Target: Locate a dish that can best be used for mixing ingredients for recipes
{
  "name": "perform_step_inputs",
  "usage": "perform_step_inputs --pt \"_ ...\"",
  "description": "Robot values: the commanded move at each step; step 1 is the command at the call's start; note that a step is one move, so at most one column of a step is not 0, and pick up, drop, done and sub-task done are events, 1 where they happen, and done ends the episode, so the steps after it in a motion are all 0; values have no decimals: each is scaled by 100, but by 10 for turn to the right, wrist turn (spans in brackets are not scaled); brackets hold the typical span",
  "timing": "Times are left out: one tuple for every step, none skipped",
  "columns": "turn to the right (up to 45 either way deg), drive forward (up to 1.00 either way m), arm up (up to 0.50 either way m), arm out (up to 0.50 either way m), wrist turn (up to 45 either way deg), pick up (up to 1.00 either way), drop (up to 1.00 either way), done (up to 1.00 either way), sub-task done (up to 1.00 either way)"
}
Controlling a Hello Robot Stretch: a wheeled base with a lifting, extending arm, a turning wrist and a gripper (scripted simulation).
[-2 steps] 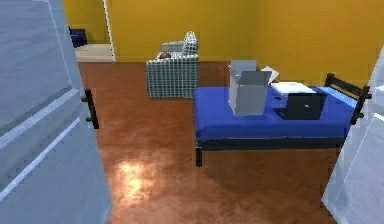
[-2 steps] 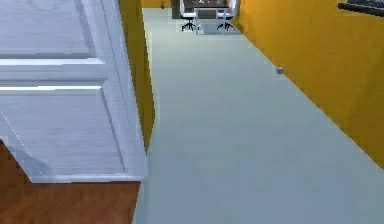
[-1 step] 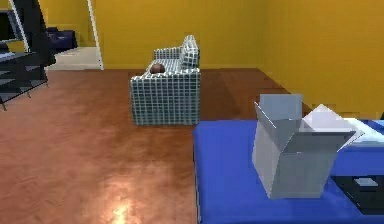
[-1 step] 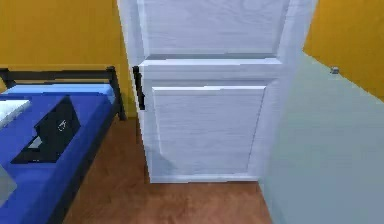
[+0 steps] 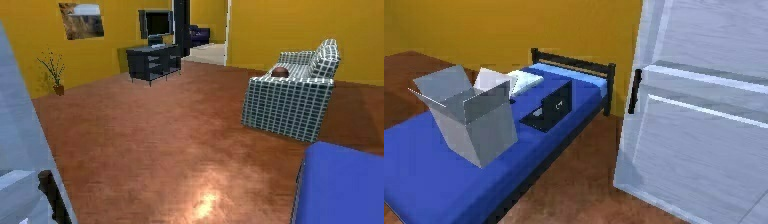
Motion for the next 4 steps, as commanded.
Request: perform_step_inputs --pt "0 25 0 0 0 0 0 0 0" --pt "270 0 0 0 0 0 0 0 0" --pt "0 30 0 0 0 0 0 0 0" --pt "-450 0 0 0 0 0 0 0 0"
